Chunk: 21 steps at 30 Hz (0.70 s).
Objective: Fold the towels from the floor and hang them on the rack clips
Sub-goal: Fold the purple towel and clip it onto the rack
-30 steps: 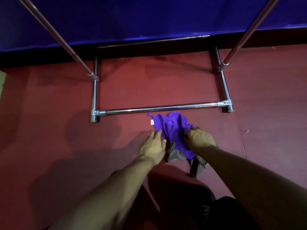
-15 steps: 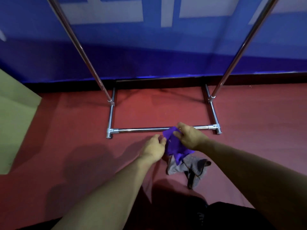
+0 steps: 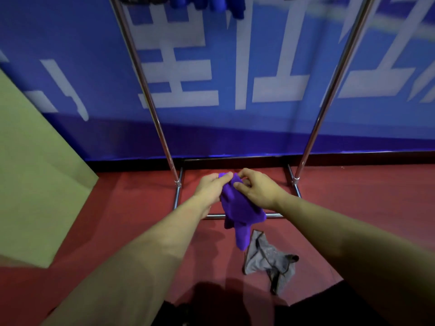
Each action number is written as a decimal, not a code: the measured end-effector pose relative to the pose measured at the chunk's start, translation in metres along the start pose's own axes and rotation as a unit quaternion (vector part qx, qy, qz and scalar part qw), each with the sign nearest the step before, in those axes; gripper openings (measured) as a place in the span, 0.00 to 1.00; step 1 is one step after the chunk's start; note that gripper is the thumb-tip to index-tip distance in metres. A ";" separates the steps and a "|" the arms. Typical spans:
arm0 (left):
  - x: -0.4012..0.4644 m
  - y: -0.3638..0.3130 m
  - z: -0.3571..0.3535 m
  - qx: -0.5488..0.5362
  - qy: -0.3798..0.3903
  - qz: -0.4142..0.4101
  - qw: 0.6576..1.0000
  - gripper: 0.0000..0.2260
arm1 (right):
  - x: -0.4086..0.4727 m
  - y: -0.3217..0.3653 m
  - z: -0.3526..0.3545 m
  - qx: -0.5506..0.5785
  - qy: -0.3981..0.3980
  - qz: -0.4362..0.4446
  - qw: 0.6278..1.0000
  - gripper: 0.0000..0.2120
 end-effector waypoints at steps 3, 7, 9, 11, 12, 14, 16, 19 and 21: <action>-0.008 -0.025 0.009 -0.002 -0.015 -0.032 0.999 0.06 | -0.007 0.007 0.003 0.066 0.001 -0.033 0.997 0.06; -0.023 -0.052 0.022 0.049 -0.028 -0.066 0.996 0.06 | -0.019 0.002 0.007 0.212 -0.004 -0.134 0.968 0.06; -0.028 -0.056 0.029 0.052 -0.025 -0.062 0.996 0.07 | -0.024 -0.010 0.010 0.230 -0.030 -0.185 0.955 0.09; -0.031 -0.053 0.033 0.011 -0.002 -0.032 0.999 0.05 | -0.031 -0.029 0.008 0.237 -0.037 -0.251 0.938 0.14; -0.034 -0.049 0.033 -0.022 0.014 -0.004 1.000 0.05 | -0.035 -0.038 0.004 0.230 -0.027 -0.283 0.931 0.19; -0.038 -0.040 0.033 -0.107 0.044 0.051 0.992 0.06 | -0.046 -0.054 -0.005 0.196 0.007 -0.337 0.921 0.29; -0.041 -0.038 0.033 -0.191 0.066 0.088 0.975 0.07 | -0.057 -0.068 -0.012 0.162 0.038 -0.378 0.911 0.39; -0.045 -0.049 0.032 -0.270 0.087 0.100 0.954 0.10 | -0.067 -0.076 -0.026 0.148 0.078 -0.414 0.895 0.52; -0.046 -0.060 0.030 -0.302 0.093 0.085 0.945 0.08 | -0.067 -0.077 -0.035 0.162 0.090 -0.427 0.885 0.61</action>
Point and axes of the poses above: each hand's wrist, its own x-axis towards the middle knuckle, its own z-axis out of the back of the hand, y = z × x, the point moved 10 cm from there along x, towards the middle knuckle, and after that the axes turned 14 degrees about -y, right-handed, at the moved point
